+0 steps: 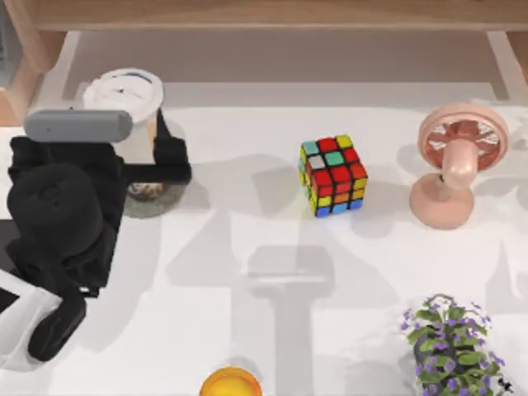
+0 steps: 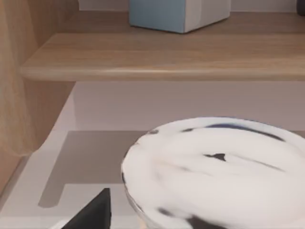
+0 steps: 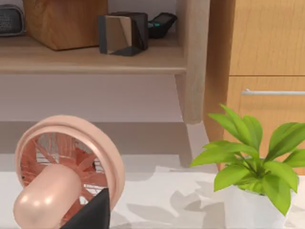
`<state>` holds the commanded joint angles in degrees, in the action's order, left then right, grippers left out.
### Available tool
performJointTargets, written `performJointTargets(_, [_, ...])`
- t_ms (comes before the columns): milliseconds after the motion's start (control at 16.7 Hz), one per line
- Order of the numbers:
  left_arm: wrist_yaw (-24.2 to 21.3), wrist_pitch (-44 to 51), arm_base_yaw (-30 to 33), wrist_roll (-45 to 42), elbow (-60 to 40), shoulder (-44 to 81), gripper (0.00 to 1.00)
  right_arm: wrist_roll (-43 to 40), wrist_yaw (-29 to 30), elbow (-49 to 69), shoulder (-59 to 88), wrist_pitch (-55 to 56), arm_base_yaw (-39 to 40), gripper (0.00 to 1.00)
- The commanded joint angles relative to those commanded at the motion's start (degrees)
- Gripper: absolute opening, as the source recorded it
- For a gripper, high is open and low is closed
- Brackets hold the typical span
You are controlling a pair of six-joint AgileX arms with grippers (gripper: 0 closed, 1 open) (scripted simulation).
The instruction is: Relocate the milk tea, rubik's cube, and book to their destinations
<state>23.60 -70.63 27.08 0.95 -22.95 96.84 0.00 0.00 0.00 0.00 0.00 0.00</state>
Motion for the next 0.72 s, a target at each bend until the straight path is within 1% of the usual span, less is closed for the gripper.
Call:
performJointTargets(180, [-0.02, 0.20, -0.26, 0.22, -0.81, -0.05, 1.00, 0.00, 0.00, 0.00, 0.00, 0.00, 0.00, 1.00])
performJointTargets(360, [0.27, 4.30, 0.27, 2.39, -5.96, -0.84, 1.00, 0.00, 0.00, 0.00, 0.00, 0.00, 0.00, 1.00])
performJointTargets(540, [0.19, 13.63, 1.87, 6.75, -16.43, 0.61, 1.00, 0.00, 0.00, 0.00, 0.00, 0.00, 0.00, 1.00])
performJointTargets(720, [-0.27, 28.01, 4.41, 12.84, -31.14, 4.89, 1.00, 0.00, 0.00, 0.00, 0.00, 0.00, 0.00, 1.00])
